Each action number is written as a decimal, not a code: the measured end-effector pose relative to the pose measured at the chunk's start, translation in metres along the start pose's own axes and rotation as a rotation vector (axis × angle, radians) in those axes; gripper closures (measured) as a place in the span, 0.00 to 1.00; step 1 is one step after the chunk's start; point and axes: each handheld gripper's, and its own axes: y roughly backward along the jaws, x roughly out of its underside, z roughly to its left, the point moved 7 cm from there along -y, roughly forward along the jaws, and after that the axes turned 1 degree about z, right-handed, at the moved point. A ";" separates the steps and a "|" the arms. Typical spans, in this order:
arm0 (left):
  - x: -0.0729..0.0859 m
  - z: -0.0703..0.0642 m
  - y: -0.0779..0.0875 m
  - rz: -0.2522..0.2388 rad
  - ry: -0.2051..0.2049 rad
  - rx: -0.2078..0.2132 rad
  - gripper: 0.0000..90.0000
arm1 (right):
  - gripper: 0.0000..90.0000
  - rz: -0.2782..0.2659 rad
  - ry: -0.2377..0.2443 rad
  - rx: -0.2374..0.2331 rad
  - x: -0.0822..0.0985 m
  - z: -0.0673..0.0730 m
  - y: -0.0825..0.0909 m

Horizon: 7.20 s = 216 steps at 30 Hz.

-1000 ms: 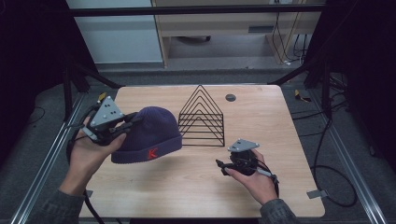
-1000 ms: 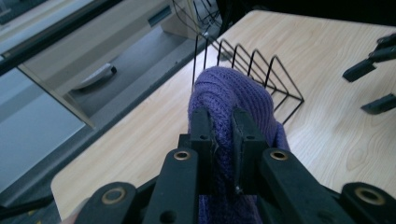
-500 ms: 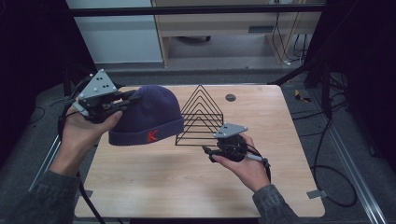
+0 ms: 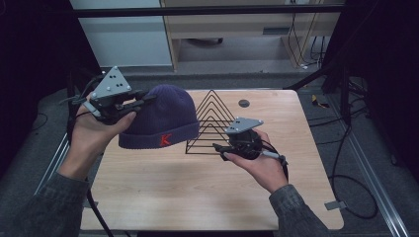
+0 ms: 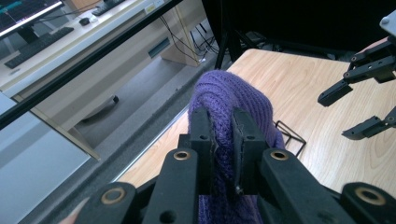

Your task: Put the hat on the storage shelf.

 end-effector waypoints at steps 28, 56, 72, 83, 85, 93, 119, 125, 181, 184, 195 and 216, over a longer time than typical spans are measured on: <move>-0.040 -0.022 -0.015 -0.121 -0.006 0.098 0.89 | 0.59 -0.057 -0.066 -0.132 -0.038 -0.014 -0.001; -0.057 0.022 -0.102 -0.123 0.099 0.067 0.89 | 0.77 -0.037 -0.094 0.022 -0.045 -0.087 -0.001; -0.051 0.019 -0.135 -0.113 0.121 0.078 0.89 | 0.77 -0.009 -0.105 0.074 -0.029 -0.105 -0.009; -0.047 0.013 -0.144 -0.086 0.112 0.087 0.89 | 0.77 0.023 -0.101 0.068 -0.016 -0.102 -0.010; -0.047 0.011 -0.145 -0.083 0.107 0.086 0.89 | 0.76 0.029 -0.095 0.066 -0.015 -0.100 -0.011; -0.043 0.007 -0.154 -0.064 0.103 0.086 0.89 | 0.77 0.053 -0.092 0.070 -0.009 -0.100 -0.017; -0.017 0.002 -0.165 -0.033 0.133 0.097 0.88 | 0.77 0.112 -0.081 0.071 0.010 -0.096 -0.026; -0.013 0.000 -0.163 -0.043 0.139 0.099 0.88 | 0.76 0.116 -0.080 0.075 0.011 -0.097 -0.024; 0.029 -0.021 -0.177 0.005 0.127 0.149 0.88 | 0.75 0.188 -0.084 0.060 0.054 -0.085 -0.047; 0.037 -0.024 -0.179 0.018 0.132 0.155 0.88 | 0.75 0.198 -0.092 0.059 0.060 -0.085 -0.050; 0.066 -0.035 -0.182 0.050 0.126 0.178 0.88 | 0.73 0.242 -0.111 0.054 0.083 -0.078 -0.070; 0.091 -0.044 -0.189 0.079 0.146 0.193 0.86 | 0.69 0.270 -0.128 0.055 0.100 -0.080 -0.074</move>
